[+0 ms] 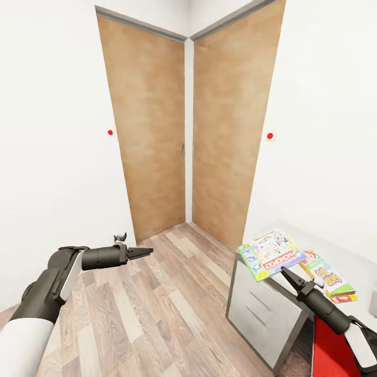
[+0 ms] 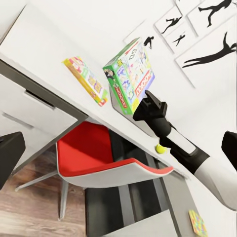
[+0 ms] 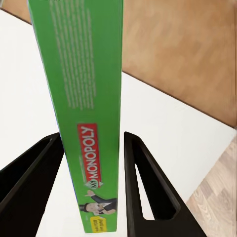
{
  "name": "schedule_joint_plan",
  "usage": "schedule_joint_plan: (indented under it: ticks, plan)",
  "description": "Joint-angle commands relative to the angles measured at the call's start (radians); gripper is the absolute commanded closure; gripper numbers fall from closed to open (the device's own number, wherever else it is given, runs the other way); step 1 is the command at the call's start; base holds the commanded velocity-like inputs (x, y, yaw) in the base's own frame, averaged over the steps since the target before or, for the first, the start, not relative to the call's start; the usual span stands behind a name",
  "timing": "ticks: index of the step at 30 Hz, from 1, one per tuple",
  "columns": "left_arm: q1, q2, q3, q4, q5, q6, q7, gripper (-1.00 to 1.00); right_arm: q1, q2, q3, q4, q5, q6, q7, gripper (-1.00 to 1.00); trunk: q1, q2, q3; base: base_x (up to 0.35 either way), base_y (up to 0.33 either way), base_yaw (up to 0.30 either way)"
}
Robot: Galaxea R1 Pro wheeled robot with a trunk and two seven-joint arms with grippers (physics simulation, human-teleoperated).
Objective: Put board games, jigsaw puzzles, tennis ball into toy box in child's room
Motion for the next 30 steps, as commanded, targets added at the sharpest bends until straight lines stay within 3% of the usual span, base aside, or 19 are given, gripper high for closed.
schedule_joint_plan:
  ticks: [1,12,30]
  plan:
    - [-0.001,0.001,0.000,0.000,0.002,0.008,-0.001,-1.00,-0.001,0.000,-0.002,0.001,-0.006,0.009,0.001,1.00,0.001,-0.002,-0.003,0.000,0.000,-0.269]
    - [-0.001,0.002,0.000,0.000,0.002,0.008,-0.001,-1.00,-0.001,-0.001,-0.057,0.017,-0.007,0.010,0.001,1.00,0.001,-0.002,-0.007,0.000,0.000,-0.269]
    - [-0.001,0.002,0.001,0.000,0.004,0.008,-0.003,-1.00,-0.001,-0.001,-0.061,0.020,-0.009,0.034,0.033,1.00,0.001,-0.002,-0.014,0.000,0.000,-0.271]
